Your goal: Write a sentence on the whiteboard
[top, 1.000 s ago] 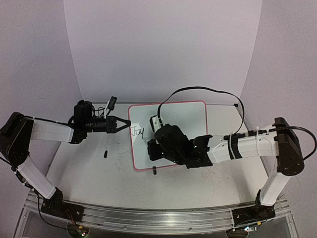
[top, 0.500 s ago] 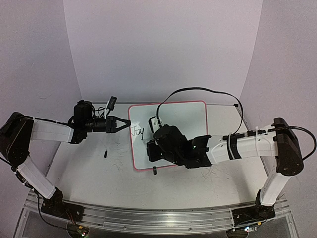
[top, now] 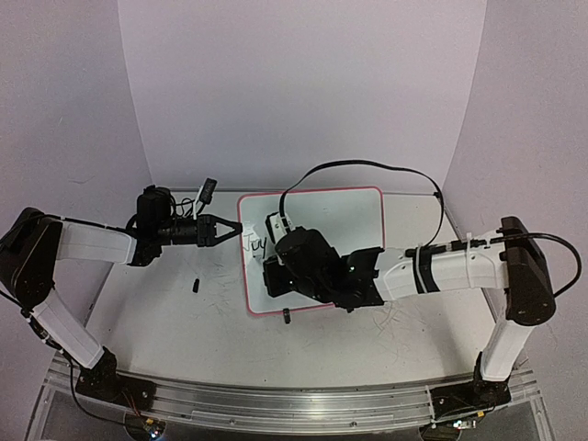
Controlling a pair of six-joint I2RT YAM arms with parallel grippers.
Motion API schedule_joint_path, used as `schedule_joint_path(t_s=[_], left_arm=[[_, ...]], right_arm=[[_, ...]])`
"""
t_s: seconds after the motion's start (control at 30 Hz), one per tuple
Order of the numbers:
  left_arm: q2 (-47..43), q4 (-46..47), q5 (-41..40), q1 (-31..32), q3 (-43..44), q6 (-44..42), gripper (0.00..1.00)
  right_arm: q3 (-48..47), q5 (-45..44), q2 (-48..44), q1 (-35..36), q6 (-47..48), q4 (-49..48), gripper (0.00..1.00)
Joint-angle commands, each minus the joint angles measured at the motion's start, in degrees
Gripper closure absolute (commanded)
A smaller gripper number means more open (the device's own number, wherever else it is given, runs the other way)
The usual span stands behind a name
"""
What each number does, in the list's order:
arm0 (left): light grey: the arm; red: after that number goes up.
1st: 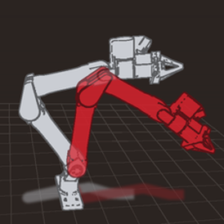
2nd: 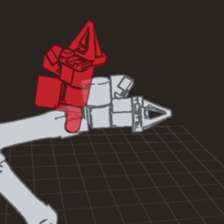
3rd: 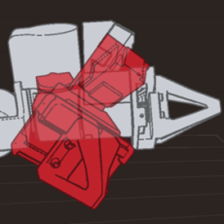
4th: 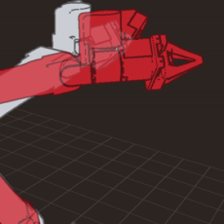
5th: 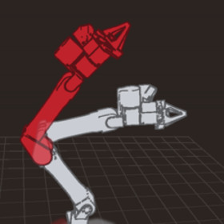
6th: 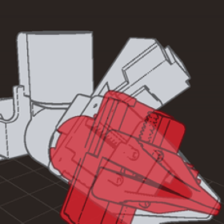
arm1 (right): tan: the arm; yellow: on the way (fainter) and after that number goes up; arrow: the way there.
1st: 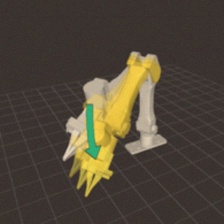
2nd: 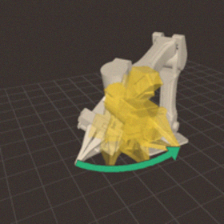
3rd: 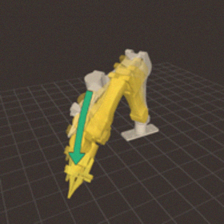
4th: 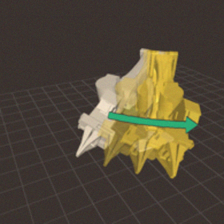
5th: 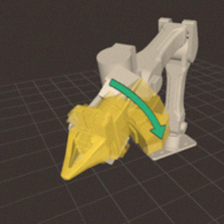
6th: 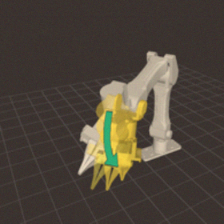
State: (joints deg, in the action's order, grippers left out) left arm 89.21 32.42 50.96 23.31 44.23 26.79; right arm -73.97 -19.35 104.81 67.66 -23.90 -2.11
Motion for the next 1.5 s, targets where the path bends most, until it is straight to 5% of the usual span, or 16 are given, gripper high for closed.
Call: schedule_joint_path(t_s=[0.0,0.33,1.47], left_arm=[[-2.0,2.9,2.0,0.0,1.5,0.6,1.0],[-1.9,2.9,1.4,0.0,0.9,-0.7,1.0],[-2.5,2.0,0.5,0.0,0.3,-1.4,1.0]], right_arm=[[-2.4,-1.2,0.2,-0.2,1.0,-0.2,1.0],[17.0,-0.6,-18.5,0.2,3.1,-9.9,1.0],[12.5,-5.4,-14.0,0.1,11.2,-12.0,1.0]])
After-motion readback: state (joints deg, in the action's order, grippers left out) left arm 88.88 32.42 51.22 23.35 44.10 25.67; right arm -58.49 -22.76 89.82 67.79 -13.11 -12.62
